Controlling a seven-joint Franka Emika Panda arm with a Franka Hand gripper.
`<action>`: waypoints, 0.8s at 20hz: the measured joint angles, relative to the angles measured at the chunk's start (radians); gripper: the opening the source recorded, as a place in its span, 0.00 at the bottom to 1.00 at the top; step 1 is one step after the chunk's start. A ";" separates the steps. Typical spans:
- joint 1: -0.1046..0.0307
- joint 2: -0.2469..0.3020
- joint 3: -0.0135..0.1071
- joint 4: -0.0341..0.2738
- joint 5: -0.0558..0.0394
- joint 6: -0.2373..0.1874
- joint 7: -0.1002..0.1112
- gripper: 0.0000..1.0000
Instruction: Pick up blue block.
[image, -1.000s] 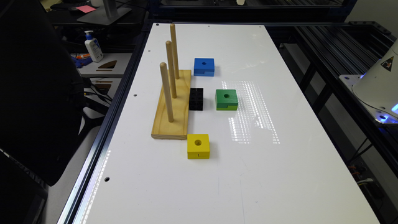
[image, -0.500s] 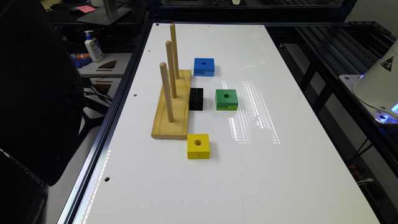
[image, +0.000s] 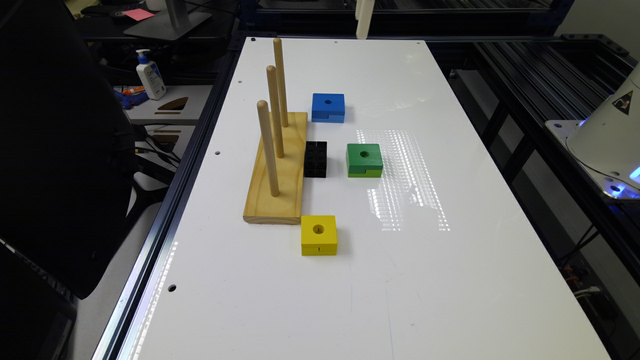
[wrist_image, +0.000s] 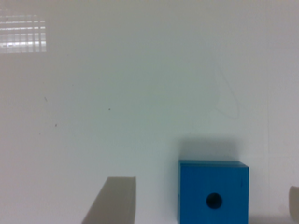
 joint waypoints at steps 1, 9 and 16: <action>0.000 0.005 0.001 0.007 0.0000 -0.001 0.000 1.00; 0.000 0.041 0.008 0.014 0.0000 0.020 0.000 1.00; 0.000 0.090 0.017 0.018 0.0000 0.066 0.003 1.00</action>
